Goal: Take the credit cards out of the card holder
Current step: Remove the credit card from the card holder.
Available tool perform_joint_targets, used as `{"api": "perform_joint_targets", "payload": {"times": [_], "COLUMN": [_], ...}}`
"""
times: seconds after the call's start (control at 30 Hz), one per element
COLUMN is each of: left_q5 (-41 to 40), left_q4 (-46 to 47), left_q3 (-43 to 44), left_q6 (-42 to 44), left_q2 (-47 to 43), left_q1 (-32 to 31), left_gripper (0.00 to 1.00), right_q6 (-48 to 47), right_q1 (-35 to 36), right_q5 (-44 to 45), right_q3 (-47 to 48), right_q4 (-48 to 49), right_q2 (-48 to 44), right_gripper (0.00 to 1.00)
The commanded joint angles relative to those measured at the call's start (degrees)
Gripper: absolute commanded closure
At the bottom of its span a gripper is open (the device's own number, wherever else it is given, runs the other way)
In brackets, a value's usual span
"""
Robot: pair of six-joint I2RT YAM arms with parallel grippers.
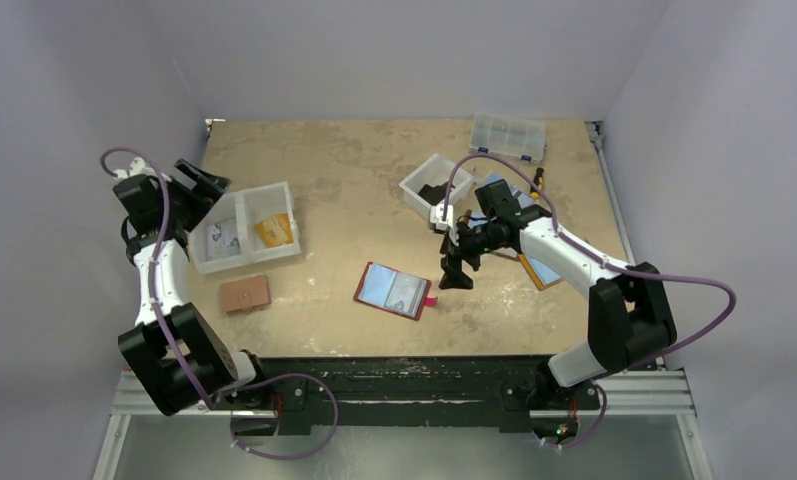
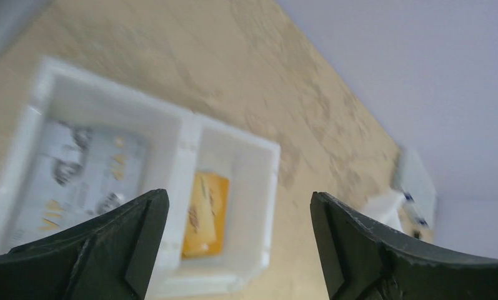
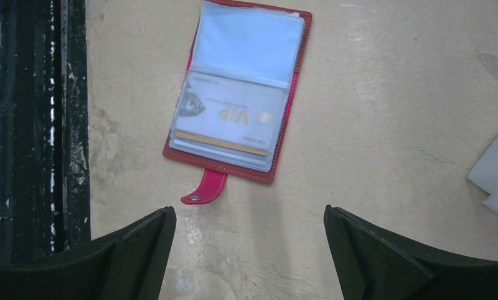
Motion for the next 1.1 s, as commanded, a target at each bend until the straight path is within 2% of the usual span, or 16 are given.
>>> {"api": "perform_joint_targets", "payload": {"times": [0.0,0.1,0.23,0.3,0.33,0.47,0.63,0.7,0.87,0.97,1.07], "left_q5": [17.6,16.4,13.2,9.4,7.3,1.1,-9.8,-12.2,-14.8,-15.4,-16.2], "left_q4": [-1.4,-5.5,-8.3,-8.3,-7.6,-1.2,5.4,8.5,14.0,15.2,15.2], "left_q3": [-2.1,-2.5,-5.3,-7.5,-8.8,-15.1,-18.5,-19.0,-18.7,-18.1,-17.9], "left_q6": [-3.4,0.9,2.0,0.7,-0.7,-7.2,-11.5,-12.6,-14.0,-14.4,-14.1], "left_q2": [-0.3,-3.2,-6.1,-8.2,-9.2,-11.5,-8.1,-5.4,1.6,6.1,8.3], "left_q1": [-2.6,-10.6,-23.1,-28.2,-30.7,-43.0,-57.2,-61.0,-66.9,-68.3,-69.0], "left_gripper": [0.11,0.11,0.12,0.12,0.12,0.17,0.20,0.22,0.29,0.39,0.45], "right_q6": [-1.0,3.6,12.6,16.8,17.5,20.1,22.8,24.3,31.6,40.8,51.3], "right_q1": [2.8,6.1,7.4,7.4,7.4,7.4,7.3,7.4,7.4,7.4,7.4], "right_q5": [-0.8,1.0,2.5,4.2,4.2,0.5,0.7,0.6,0.6,1.6,3.9], "right_q3": [1.0,-0.1,0.2,1.0,1.7,6.2,5.8,5.1,2.5,0.3,-1.7], "right_q4": [-2.0,0.8,4.3,5.9,5.6,-0.8,1.6,3.0,8.9,15.2,20.6], "right_q2": [-0.5,0.6,2.6,4.4,5.5,13.6,13.9,13.3,12.2,11.9,11.9], "right_gripper": [0.01,0.01,0.04,0.12,0.19,0.54,0.74,0.79,1.00,1.00,1.00]}}
